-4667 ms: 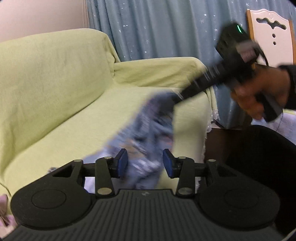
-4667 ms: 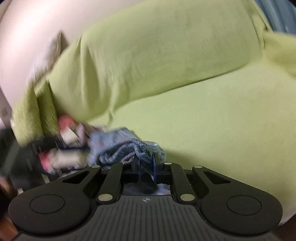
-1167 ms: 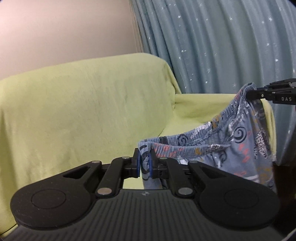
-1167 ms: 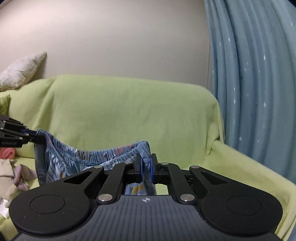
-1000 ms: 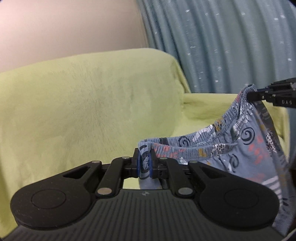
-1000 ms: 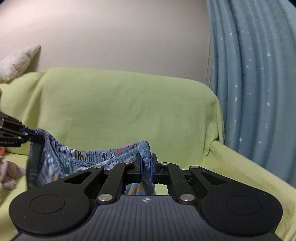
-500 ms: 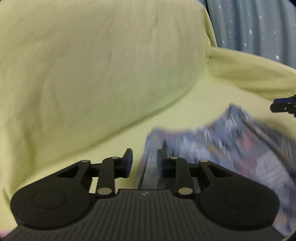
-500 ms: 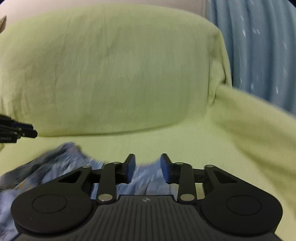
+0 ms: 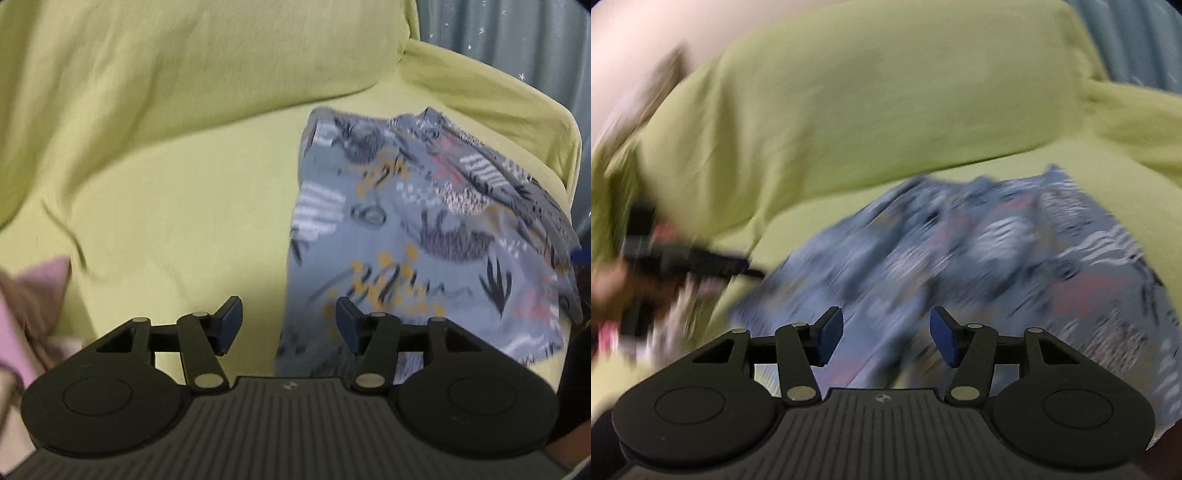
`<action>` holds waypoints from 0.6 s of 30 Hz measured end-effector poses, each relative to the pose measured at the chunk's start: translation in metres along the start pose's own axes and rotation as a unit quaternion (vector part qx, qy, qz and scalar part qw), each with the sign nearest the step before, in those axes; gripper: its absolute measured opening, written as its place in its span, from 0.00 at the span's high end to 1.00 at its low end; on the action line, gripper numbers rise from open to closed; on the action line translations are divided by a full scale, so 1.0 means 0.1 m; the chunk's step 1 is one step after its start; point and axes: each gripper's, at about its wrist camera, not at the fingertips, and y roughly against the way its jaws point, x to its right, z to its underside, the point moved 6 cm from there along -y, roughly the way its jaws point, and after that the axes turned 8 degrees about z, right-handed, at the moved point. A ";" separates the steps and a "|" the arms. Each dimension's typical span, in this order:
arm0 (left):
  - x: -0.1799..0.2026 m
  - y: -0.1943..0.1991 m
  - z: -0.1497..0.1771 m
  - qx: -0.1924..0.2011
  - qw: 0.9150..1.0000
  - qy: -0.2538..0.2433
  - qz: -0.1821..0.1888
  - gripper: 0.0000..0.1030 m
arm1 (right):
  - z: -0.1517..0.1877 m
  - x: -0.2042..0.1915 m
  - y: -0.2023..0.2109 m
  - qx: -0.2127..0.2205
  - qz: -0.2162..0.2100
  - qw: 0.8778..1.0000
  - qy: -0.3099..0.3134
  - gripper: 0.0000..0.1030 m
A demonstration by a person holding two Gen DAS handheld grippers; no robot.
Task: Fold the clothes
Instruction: 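Open both grippers and lay the pants flat on the seat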
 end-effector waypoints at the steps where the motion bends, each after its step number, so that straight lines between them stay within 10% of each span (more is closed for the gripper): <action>1: -0.02 0.01 0.05 -0.005 1.000 0.008 0.007 0.50 | 0.08 -0.11 0.01 -0.008 0.006 1.000 0.023 0.46; 6: -0.03 0.05 0.20 -0.004 0.999 0.026 0.030 0.58 | 0.39 -0.31 -0.01 -0.052 0.008 0.998 0.020 0.46; 9: 0.01 0.10 0.19 -0.001 1.000 0.015 0.018 1.00 | 0.34 -0.15 0.00 -0.051 0.026 0.998 -0.017 0.46; 18: 0.12 0.31 0.14 0.000 0.998 -0.025 -0.051 1.00 | 0.17 0.60 0.31 -0.006 0.134 0.990 -0.048 0.46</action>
